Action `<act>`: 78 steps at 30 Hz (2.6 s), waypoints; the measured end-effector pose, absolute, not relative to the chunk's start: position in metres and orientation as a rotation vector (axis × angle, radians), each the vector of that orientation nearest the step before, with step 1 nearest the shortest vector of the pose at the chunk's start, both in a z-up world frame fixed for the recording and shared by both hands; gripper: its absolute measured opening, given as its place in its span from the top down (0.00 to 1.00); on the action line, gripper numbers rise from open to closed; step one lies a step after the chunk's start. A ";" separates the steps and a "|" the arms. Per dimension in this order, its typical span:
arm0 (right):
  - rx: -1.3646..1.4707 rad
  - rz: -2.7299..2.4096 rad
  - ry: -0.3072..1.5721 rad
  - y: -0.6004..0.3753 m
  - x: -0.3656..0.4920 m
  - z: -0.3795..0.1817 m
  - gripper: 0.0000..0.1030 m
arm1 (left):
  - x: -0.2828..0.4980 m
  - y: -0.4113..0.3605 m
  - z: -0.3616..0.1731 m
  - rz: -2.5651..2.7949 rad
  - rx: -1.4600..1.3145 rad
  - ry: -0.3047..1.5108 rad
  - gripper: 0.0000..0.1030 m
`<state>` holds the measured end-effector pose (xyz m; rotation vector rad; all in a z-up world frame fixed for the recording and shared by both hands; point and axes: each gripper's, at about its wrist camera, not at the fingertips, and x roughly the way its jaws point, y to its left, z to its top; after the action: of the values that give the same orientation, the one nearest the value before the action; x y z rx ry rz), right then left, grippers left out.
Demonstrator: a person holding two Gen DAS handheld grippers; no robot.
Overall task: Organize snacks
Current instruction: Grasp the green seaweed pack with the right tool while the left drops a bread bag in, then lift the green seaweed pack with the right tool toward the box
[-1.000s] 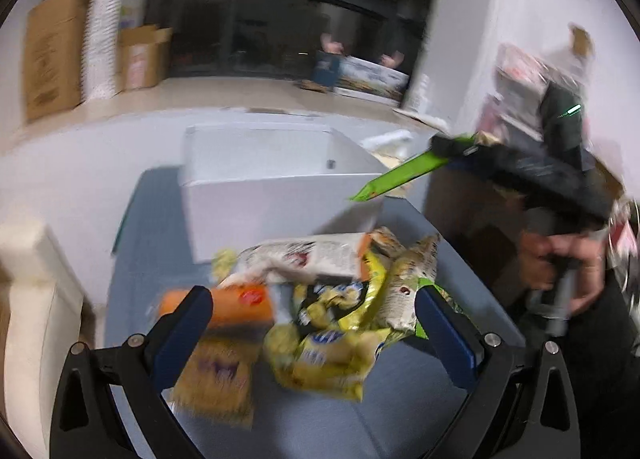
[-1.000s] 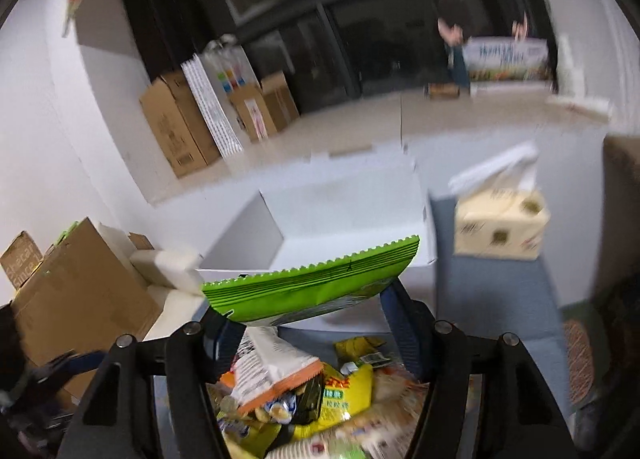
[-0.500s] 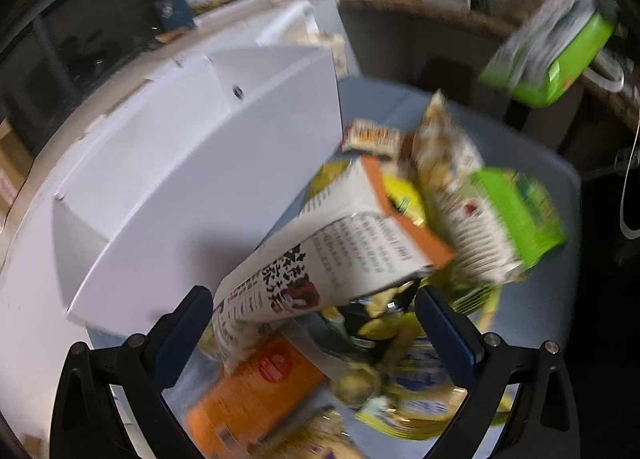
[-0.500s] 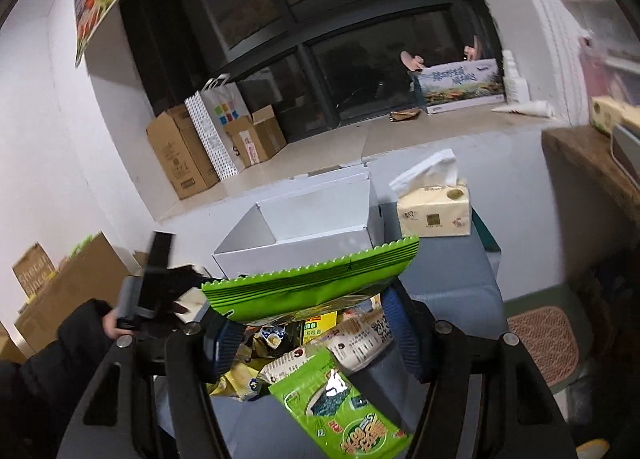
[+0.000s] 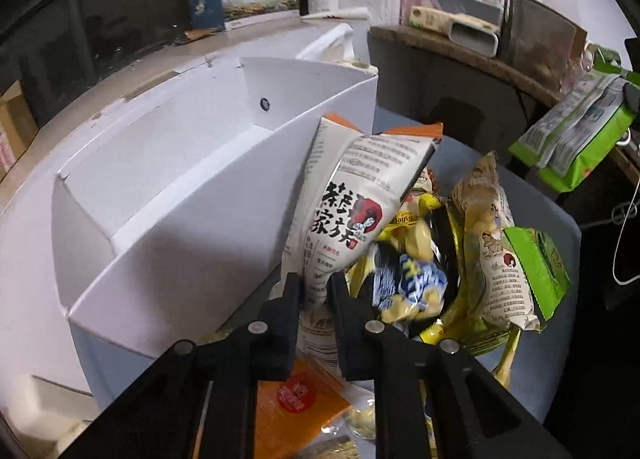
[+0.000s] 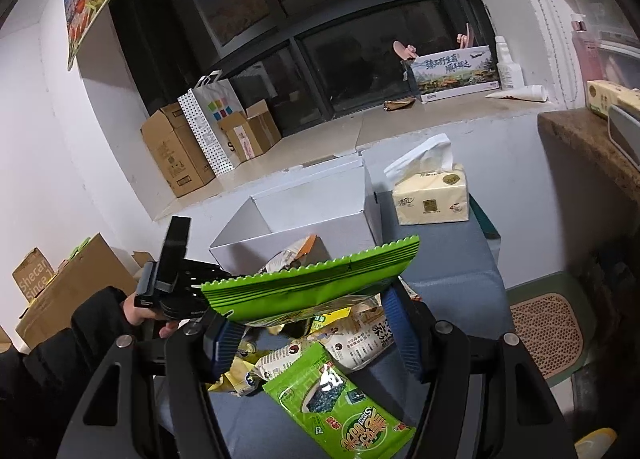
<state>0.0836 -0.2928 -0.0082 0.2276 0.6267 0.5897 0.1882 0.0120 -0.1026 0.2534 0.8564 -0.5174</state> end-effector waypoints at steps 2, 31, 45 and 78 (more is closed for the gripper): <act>0.225 0.596 0.630 -0.289 0.084 -0.009 0.32 | 0.176 0.019 -0.095 -0.504 0.206 0.808 0.84; -0.105 0.463 0.829 -0.117 0.311 -0.012 0.00 | 0.278 0.119 -0.045 0.020 -0.292 0.765 0.00; -0.008 0.567 0.599 -0.171 0.214 0.035 0.00 | 0.163 0.126 -0.006 -0.032 -0.206 0.583 0.00; -0.543 0.653 0.889 -0.216 0.070 -0.153 0.31 | 0.018 -0.004 -0.099 -0.294 0.107 0.784 0.00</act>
<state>0.0695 -0.2160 -0.1525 -0.5434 0.8886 0.6534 0.0177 -0.0044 -0.0992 0.1068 0.7837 -0.2937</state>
